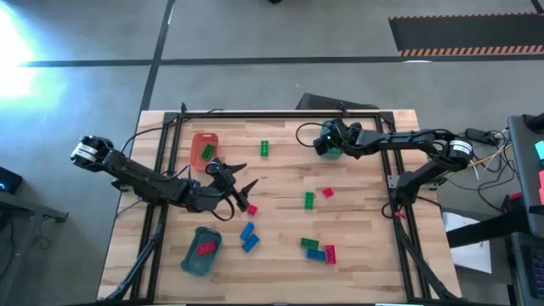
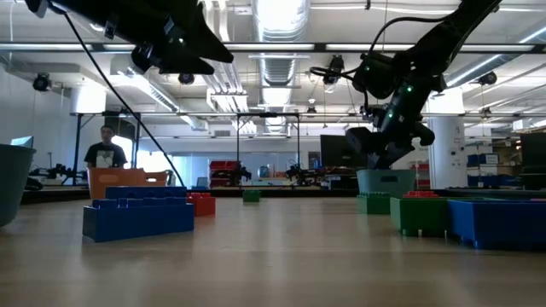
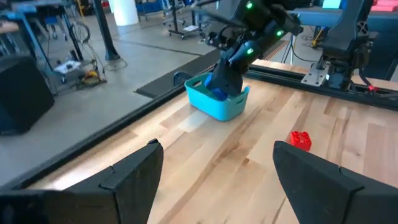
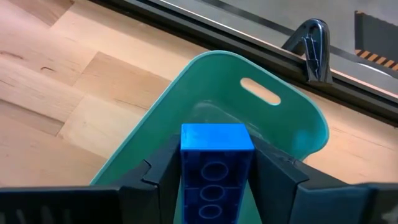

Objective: Sort & place blocks by color
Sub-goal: Put the blue game piece into the green bin, then put the green game piece into the orange bin, then put the red game piece into the blue bin

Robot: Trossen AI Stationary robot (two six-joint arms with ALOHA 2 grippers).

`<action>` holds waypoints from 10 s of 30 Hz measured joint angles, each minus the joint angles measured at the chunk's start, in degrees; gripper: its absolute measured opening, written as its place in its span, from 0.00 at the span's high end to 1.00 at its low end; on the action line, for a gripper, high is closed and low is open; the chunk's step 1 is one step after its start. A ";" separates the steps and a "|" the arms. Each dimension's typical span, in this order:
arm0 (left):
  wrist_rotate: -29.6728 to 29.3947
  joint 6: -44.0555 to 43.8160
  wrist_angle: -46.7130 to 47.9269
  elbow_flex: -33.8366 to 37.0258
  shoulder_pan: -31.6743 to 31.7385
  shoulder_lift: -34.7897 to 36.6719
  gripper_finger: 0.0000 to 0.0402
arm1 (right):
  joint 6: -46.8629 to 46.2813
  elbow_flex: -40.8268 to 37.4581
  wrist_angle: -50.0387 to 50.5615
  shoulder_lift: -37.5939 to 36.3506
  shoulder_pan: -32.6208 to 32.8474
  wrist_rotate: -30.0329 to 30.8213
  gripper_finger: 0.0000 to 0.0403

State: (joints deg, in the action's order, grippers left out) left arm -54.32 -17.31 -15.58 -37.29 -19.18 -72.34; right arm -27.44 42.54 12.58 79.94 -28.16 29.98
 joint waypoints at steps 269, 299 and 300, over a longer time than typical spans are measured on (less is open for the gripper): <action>24.02 -13.77 36.57 -16.70 7.10 2.67 0.59 | -31.69 2.51 25.91 -2.88 39.62 -7.10 0.70; 35.12 33.80 -5.31 -16.12 0.37 -15.44 0.59 | 4.02 2.27 -14.98 -8.75 39.58 -43.96 0.70; 37.11 34.44 -6.47 -16.26 0.41 -16.16 0.59 | 4.02 2.27 -15.08 -8.53 39.58 -43.98 0.70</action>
State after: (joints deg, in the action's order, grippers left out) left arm -17.22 17.13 -22.05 -53.55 -18.77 -88.49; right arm -23.42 44.82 -2.50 71.41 11.42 -14.00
